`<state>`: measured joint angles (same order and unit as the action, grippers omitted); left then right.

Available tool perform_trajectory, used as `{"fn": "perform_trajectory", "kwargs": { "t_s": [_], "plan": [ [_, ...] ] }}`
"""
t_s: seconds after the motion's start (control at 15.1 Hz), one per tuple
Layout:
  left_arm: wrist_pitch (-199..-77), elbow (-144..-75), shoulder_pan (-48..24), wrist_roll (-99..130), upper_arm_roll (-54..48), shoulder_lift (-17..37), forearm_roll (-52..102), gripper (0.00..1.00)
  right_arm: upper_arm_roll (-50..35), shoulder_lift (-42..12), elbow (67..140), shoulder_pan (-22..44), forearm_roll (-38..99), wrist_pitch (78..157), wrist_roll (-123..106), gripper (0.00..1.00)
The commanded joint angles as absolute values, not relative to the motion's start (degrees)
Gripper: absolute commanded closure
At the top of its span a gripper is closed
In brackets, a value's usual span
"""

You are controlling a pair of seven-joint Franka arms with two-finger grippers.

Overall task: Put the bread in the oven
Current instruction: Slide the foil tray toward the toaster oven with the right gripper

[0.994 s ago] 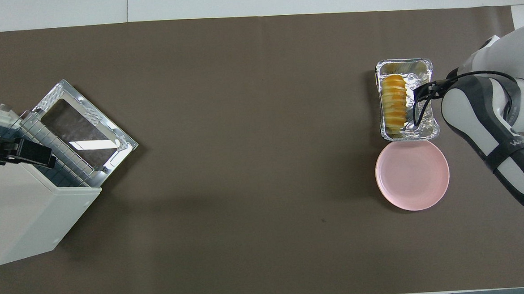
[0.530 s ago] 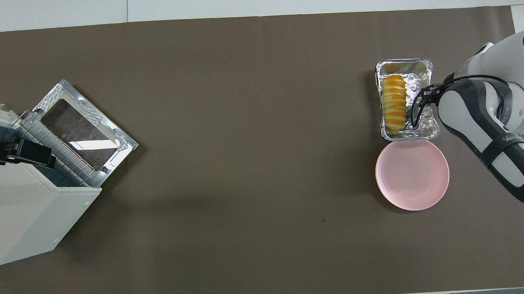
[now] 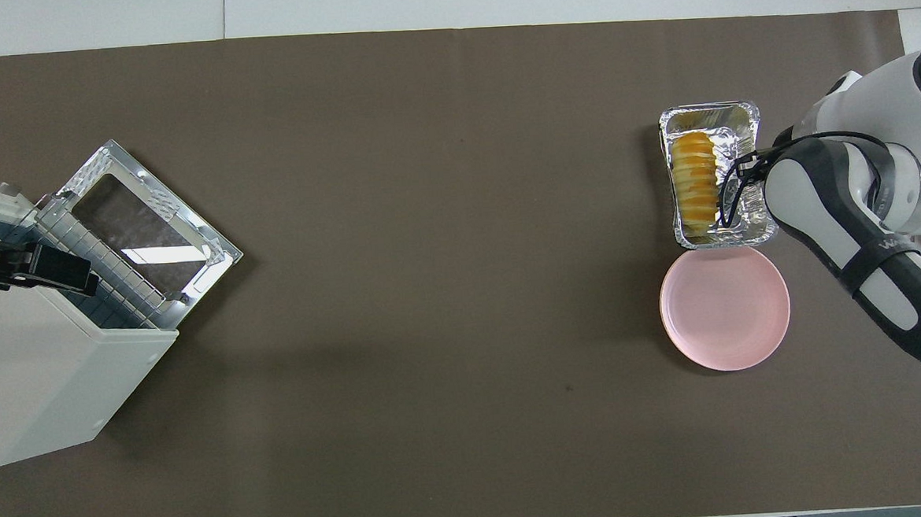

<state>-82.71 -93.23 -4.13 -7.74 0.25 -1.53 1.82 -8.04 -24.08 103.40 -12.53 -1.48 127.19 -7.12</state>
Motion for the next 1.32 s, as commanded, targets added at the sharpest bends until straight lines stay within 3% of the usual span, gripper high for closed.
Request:
{"fn": "perform_trajectory", "kwargs": {
  "t_s": [0.0,0.2,0.46,0.79,1.26],
  "plan": [
    [-81.74,-92.99,-3.87,-7.82,0.18,-2.11,0.97,0.0,-10.97,-23.47,101.61,-12.04,-0.18,126.92,-8.09,1.0],
    [-81.74,-92.99,-3.87,-7.82,0.18,-2.11,0.97,0.0,-13.79,-23.2,98.62,-10.47,2.02,125.43,-7.38,1.0],
    [-81.74,-92.9,-3.87,-7.82,0.18,-2.11,0.97,0.0,-13.8,-23.11,96.42,-2.48,2.46,123.4,-0.55,1.0],
    [-81.74,-92.99,-3.87,-7.82,0.18,-2.11,0.97,0.0,-13.71,-24.08,95.8,7.19,11.51,127.34,11.31,1.0],
    [-81.65,-92.99,-3.87,-7.82,0.18,-2.11,0.97,0.0,-13.62,-32.77,86.4,14.85,10.64,128.93,20.38,1.0]
  ]
}}
